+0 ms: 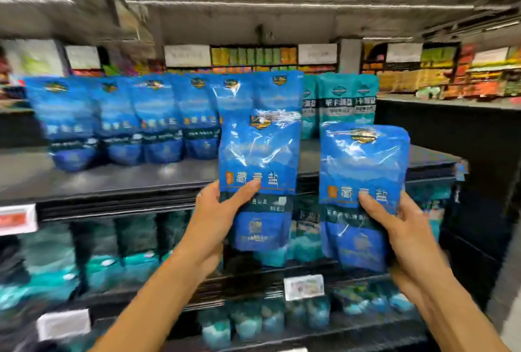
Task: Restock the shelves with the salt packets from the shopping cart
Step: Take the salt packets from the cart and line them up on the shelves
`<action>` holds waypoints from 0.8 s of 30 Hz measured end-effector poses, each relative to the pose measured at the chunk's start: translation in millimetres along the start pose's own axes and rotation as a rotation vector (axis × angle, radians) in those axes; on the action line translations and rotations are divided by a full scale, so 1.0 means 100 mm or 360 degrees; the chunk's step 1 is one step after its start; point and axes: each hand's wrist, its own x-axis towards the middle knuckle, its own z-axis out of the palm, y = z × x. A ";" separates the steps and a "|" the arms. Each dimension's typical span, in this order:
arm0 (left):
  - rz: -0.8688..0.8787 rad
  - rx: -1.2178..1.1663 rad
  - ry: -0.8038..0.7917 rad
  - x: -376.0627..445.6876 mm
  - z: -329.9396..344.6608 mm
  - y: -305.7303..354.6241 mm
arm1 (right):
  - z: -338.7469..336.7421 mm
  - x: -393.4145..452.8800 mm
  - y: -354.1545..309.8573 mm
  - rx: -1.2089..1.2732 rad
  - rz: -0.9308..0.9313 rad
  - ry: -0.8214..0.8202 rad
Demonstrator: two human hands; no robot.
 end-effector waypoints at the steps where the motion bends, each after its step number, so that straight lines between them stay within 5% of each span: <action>1: 0.0030 -0.0010 0.0067 0.04 -0.14 0.12 | 0.19 0.10 -0.03 0.0035 0.0003 -0.0088; 12: 0.0162 0.0132 0.0541 0.42 -2.18 1.22 | 2.69 0.82 0.26 0.0219 0.0127 -0.0479; 18: 0.0148 0.0166 0.0607 0.78 -3.21 1.27 | 3.71 1.11 0.68 0.0142 0.0324 -0.0578; 24: 0.0049 0.0087 0.0556 1.07 -3.56 1.08 | 4.21 1.27 0.98 -0.0031 0.0337 -0.0572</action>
